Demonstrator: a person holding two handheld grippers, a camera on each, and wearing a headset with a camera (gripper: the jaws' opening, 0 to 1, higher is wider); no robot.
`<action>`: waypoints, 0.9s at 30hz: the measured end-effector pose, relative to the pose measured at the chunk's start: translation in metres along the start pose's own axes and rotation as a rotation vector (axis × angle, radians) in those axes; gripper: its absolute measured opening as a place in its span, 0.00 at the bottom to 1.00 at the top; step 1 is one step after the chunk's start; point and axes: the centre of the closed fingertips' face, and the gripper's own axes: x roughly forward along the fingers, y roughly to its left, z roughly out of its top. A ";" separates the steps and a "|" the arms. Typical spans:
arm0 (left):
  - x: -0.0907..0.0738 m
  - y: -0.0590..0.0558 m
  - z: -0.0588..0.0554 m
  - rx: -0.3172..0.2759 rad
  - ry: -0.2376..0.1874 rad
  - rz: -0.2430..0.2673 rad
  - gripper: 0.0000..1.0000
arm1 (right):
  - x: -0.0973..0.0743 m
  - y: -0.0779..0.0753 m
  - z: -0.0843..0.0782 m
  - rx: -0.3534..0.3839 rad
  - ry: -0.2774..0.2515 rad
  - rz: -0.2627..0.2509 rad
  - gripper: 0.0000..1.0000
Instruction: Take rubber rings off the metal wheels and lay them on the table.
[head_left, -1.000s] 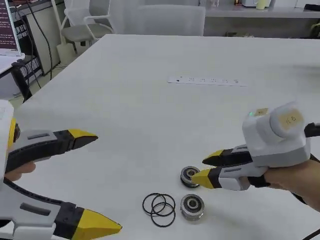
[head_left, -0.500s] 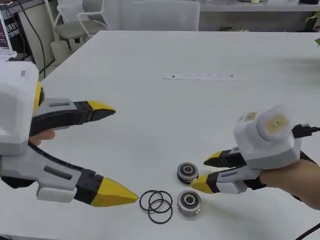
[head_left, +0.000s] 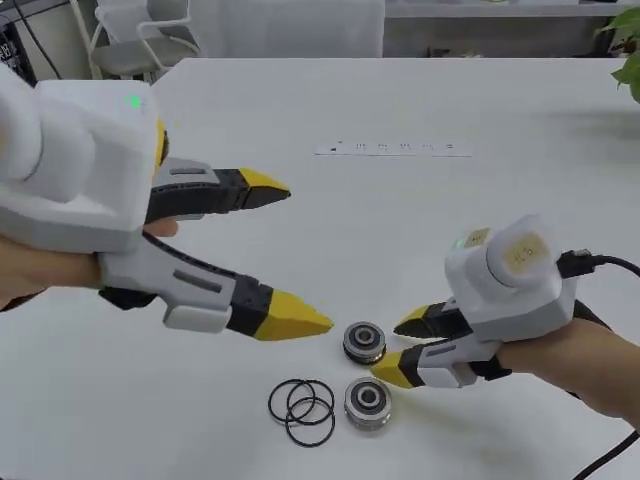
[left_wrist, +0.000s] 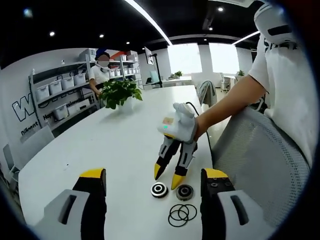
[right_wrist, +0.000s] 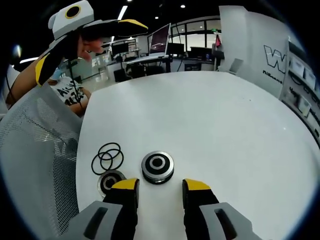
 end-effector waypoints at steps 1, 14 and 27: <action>0.003 0.001 0.000 0.007 -0.002 0.002 0.71 | 0.000 0.000 0.001 0.008 -0.005 0.001 0.32; 0.053 0.001 -0.018 0.034 0.031 -0.043 0.61 | 0.001 0.001 0.001 0.022 -0.013 0.010 0.29; 0.084 -0.012 -0.065 -0.040 0.077 -0.055 0.51 | 0.002 0.002 0.000 0.038 -0.016 0.020 0.28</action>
